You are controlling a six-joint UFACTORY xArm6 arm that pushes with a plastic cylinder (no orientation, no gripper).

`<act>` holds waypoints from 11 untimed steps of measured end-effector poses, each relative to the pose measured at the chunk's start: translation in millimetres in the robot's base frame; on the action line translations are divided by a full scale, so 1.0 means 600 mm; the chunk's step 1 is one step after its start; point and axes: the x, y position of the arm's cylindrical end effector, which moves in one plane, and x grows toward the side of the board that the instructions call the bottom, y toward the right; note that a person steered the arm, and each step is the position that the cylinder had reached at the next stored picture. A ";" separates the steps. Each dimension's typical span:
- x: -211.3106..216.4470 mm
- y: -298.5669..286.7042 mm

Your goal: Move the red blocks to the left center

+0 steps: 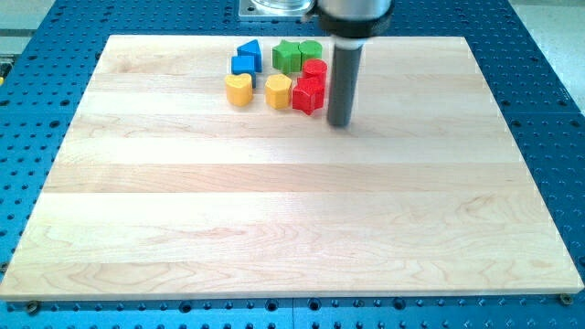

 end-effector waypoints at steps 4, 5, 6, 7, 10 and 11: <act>-0.159 0.029; -0.167 0.017; -0.167 0.009; -0.167 -0.025; -0.010 -0.062; -0.029 -0.002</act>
